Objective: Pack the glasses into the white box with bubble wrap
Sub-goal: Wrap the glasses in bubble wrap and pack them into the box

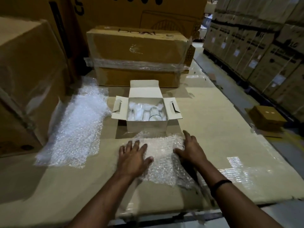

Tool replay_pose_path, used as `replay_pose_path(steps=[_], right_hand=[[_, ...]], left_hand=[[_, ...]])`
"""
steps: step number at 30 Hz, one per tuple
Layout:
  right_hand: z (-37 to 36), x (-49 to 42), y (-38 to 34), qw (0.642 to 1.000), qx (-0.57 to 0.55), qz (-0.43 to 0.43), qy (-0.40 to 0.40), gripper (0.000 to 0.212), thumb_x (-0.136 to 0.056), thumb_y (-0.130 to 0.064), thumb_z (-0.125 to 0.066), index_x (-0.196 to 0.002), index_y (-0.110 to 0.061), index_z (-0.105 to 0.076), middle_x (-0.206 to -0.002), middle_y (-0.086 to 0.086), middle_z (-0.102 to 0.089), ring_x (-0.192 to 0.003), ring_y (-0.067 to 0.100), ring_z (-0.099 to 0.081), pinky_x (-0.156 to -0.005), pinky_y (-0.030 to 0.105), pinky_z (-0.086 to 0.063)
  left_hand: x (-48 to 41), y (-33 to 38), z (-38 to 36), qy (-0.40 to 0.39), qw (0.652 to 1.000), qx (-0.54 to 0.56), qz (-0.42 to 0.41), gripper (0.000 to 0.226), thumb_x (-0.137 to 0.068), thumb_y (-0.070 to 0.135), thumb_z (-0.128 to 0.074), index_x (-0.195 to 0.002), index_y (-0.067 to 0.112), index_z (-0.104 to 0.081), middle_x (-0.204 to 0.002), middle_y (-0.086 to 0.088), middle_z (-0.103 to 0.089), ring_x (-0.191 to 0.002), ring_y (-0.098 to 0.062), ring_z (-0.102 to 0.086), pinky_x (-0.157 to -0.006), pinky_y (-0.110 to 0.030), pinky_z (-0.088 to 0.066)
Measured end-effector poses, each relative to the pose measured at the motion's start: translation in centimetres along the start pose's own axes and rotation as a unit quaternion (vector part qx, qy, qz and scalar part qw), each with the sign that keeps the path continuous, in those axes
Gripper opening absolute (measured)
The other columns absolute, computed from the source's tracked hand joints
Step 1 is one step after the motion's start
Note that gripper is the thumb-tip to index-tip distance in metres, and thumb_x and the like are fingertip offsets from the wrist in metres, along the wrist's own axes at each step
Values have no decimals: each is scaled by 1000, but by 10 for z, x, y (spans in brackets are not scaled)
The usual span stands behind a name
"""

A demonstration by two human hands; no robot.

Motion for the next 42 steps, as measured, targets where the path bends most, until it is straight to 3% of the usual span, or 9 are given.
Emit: replay_pose_path(steps=[4,11,15,22,24,29,34,39,42], right_hand=[[9,-1,17,998,-7,-60,21,100,-77,-44,-75,-152,-23,-12,-138,11,-45,-121,32,-52,-90,39,-47],[12,-8,21,998,31,-56,19,47,-80,-35,-72,-121,-19,-57,-117,7,-64,-108,28,-60,-84,34,-51],[27,-5,-1,992,64,25,105,49,-91,-33,-60,-137,-20,-48,-137,8,-51,-119,29,-51,-95,38,-46],[-43,26,-15,969,176,133,-106,91,-81,-75,0,-155,-22,0,-161,-4,11,-149,17,10,-119,43,2],[-38,24,-14,969,169,142,-112,81,-90,-71,-10,-155,-24,1,-160,-6,13,-149,16,11,-120,42,3],[17,24,-5,989,114,0,90,60,-92,-53,-49,-139,-16,-43,-142,9,-47,-127,30,-45,-101,41,-39],[9,21,9,983,134,-127,-8,39,-81,-51,-64,-99,-16,-60,-107,8,-64,-97,30,-60,-79,34,-47],[21,12,-19,995,-37,-96,-7,16,-81,-22,-67,-78,-6,-62,-76,11,-69,-69,26,-66,-62,30,-52],[43,17,-51,992,-121,-18,13,13,-81,-8,-67,-81,-12,-55,-79,9,-69,-63,23,-67,-56,29,-49]], left_hand=[[-4,-29,20,87,994,23,65,63,-92,65,-36,-147,35,-34,-159,0,-26,-145,-27,-20,-113,-50,-16],[-6,-63,40,141,980,-9,143,46,-87,50,-50,-128,30,-56,-136,-1,-53,-119,-30,-44,-94,-44,-30],[-6,-41,14,90,996,-13,-13,68,-86,59,-16,-144,34,-41,-158,3,-28,-146,-21,-19,-110,-49,-13],[-3,-39,-1,37,999,11,-37,88,-78,68,6,-152,33,-25,-163,2,-15,-150,-19,-7,-117,-51,-6],[-2,-45,5,58,997,28,-37,85,-81,66,6,-152,33,-27,-162,4,-16,-150,-15,-6,-117,-48,-3],[2,-77,13,121,991,48,-40,74,-87,61,-8,-143,32,-46,-156,5,-33,-148,-18,-19,-117,-49,-5],[3,-90,4,54,996,48,-44,82,-77,67,-7,-144,37,-43,-157,10,-29,-149,-16,-13,-116,-49,1],[4,-92,8,59,998,23,-28,85,-72,74,-7,-141,42,-44,-158,7,-28,-148,-20,-13,-115,-49,-3],[6,-96,11,62,998,9,-18,86,-69,80,-10,-139,44,-45,-160,1,-24,-148,-23,-12,-114,-48,-7]])
Point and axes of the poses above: each hand's wrist, its own x-axis away from the middle knuckle, its own z-axis out of the back of the hand, y = z × x, the point moved 7 cm from there along -x, towards the middle knuckle
